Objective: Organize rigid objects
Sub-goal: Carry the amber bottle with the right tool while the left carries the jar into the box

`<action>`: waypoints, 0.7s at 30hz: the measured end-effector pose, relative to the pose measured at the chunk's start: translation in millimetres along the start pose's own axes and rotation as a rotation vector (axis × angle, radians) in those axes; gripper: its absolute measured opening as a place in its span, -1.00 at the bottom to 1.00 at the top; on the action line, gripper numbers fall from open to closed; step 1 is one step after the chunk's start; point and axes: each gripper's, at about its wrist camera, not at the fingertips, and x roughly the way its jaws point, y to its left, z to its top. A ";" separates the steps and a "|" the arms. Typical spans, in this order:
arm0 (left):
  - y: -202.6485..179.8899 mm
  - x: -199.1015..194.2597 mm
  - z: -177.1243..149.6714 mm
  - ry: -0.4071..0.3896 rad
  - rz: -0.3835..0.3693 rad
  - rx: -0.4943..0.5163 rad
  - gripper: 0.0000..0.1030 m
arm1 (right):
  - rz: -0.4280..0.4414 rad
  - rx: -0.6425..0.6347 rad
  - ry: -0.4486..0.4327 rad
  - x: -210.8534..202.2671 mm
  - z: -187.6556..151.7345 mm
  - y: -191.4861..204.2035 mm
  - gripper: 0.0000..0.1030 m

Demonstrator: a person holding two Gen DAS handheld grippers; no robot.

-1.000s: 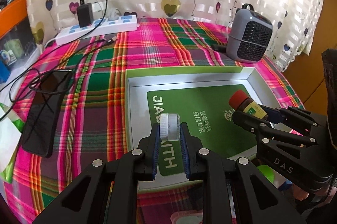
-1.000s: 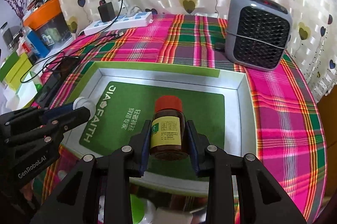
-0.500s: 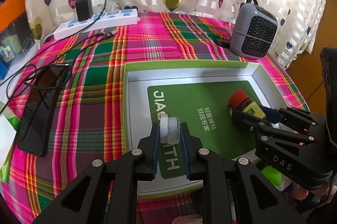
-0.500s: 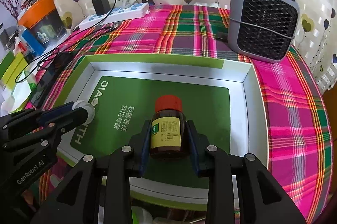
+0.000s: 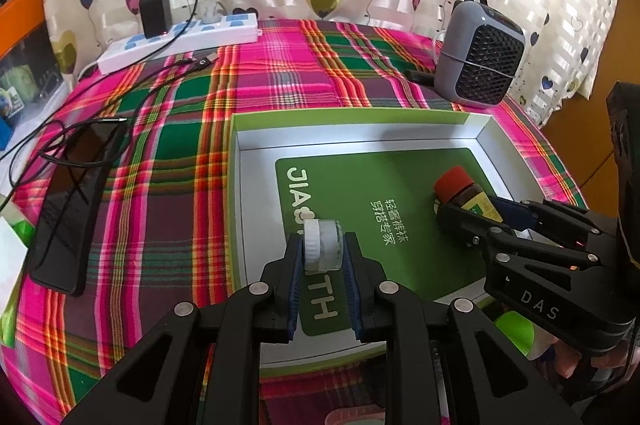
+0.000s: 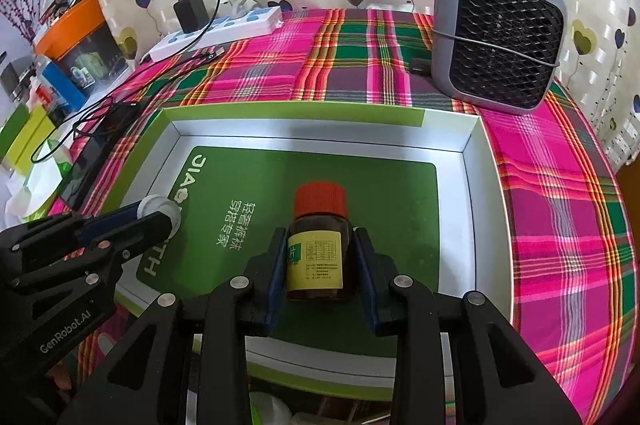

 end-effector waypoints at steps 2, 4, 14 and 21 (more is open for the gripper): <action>0.2 0.0 -0.3 0.000 -0.005 -0.003 -0.61 | 0.009 0.005 -0.001 -0.1 -0.1 -0.5 -0.24; 0.3 -0.3 -0.3 0.001 -0.010 -0.004 -0.58 | 0.013 0.008 -0.003 -0.3 -0.3 -0.6 -0.07; -3.3 -9.5 -0.7 -0.015 -0.014 0.002 -0.34 | 0.006 0.019 -0.015 -2.7 -1.2 -2.7 -0.05; -5.4 -24.8 -4.6 -0.040 -0.022 -0.003 -0.34 | 0.001 0.003 -0.042 -13.5 -4.2 -0.6 -0.04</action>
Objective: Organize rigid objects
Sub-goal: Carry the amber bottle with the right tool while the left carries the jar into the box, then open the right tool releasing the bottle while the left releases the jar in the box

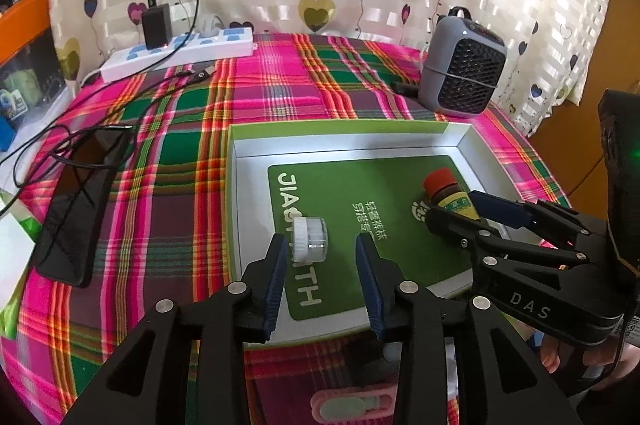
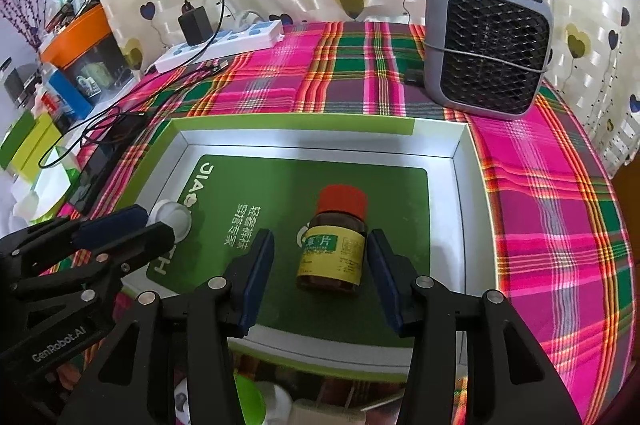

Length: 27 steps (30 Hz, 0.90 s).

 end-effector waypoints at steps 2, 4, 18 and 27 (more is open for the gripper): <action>-0.7 -4.2 -1.1 -0.005 0.000 0.001 -0.34 | -0.003 0.000 -0.006 -2.9 -1.0 -0.2 -0.04; -0.8 -9.2 -2.5 -0.013 0.000 -0.002 -0.34 | -0.002 0.001 -0.013 -7.0 -2.5 0.3 -0.04; 8.4 -48.0 -26.2 -0.067 -0.015 -0.035 -0.34 | -0.026 0.006 -0.086 -47.1 -23.8 0.2 -0.04; 19.8 -60.8 -47.8 -0.063 -0.019 -0.062 -0.34 | -0.034 0.032 -0.114 -69.3 -44.2 -5.7 -0.04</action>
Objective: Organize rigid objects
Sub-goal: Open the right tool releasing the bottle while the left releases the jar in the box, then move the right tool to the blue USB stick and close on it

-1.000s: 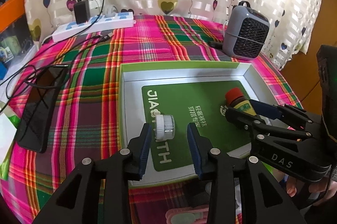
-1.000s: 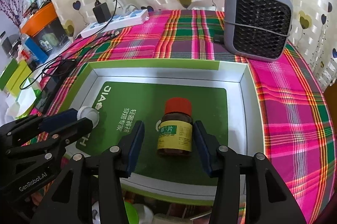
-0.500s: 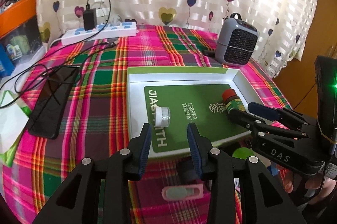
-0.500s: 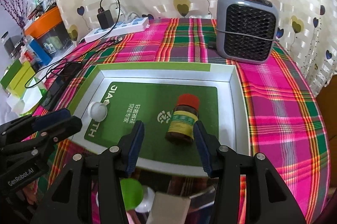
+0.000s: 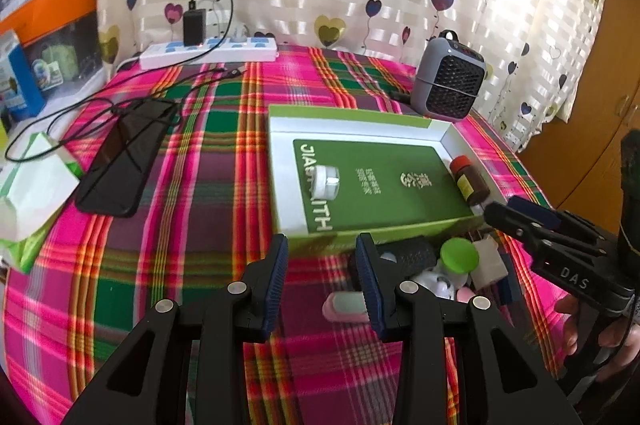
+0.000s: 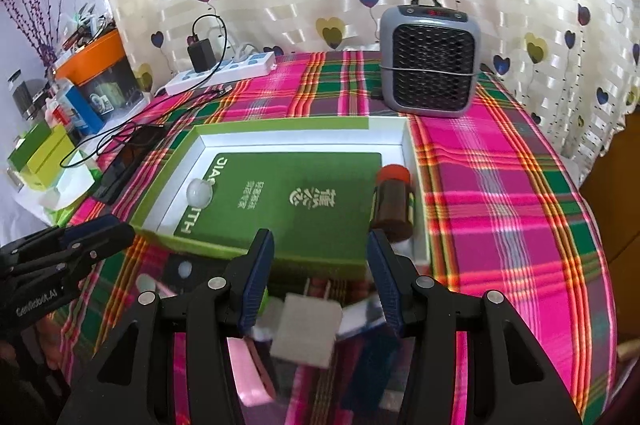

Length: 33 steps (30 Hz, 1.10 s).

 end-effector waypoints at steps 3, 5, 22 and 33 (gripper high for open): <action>3.7 -3.2 -5.9 0.000 -0.006 -0.012 -0.34 | -0.012 0.005 -0.004 -7.3 -7.3 -3.4 -0.04; 5.1 -5.0 -9.5 0.001 -0.008 -0.015 -0.34 | -0.014 0.018 -0.010 -13.0 -13.2 -6.6 -0.04; 7.5 6.2 -24.1 0.054 -0.044 -0.038 -0.34 | -0.040 0.129 0.014 -37.0 -68.7 -38.4 -0.04; 0.6 16.6 -24.1 0.080 -0.065 -0.029 -0.34 | -0.072 0.056 0.070 -20.4 -71.9 -21.6 -0.04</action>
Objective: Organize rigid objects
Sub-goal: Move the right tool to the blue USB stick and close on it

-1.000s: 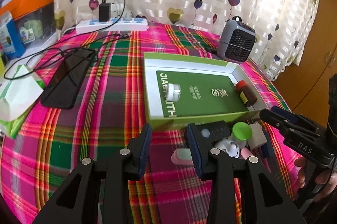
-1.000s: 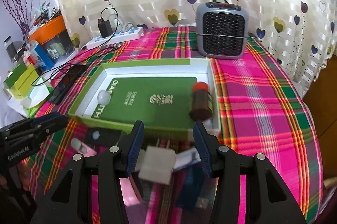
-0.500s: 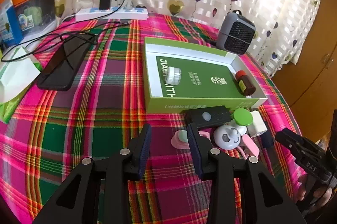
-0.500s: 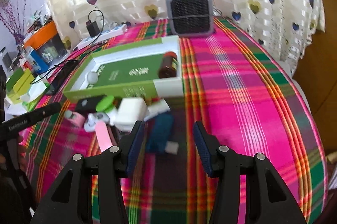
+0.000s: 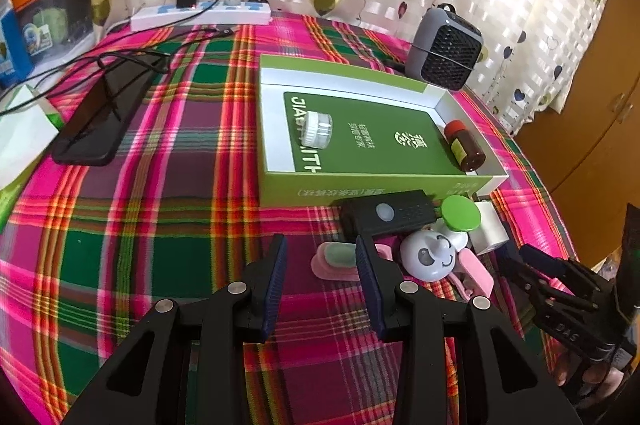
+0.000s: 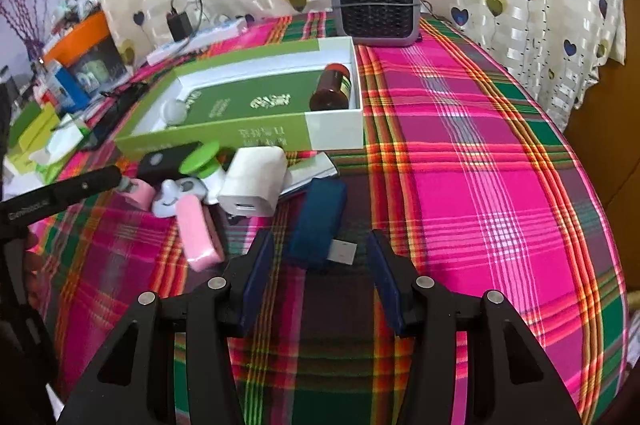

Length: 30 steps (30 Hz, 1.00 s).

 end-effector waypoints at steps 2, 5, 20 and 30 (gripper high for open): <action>0.6 2.0 0.5 0.005 -0.019 -0.009 -0.34 | -0.026 -0.006 0.012 4.1 1.7 0.1 -0.04; 0.9 4.0 1.7 0.006 -0.017 -0.015 -0.33 | -0.041 -0.015 0.014 8.0 5.1 -0.6 -0.04; -9.7 4.8 -5.0 0.032 -0.048 0.003 -0.33 | -0.077 -0.037 0.021 15.8 13.1 1.6 -0.13; -24.5 -2.2 -19.1 0.050 -0.072 0.044 -0.33 | -0.074 -0.037 0.017 11.9 10.9 -3.0 -0.31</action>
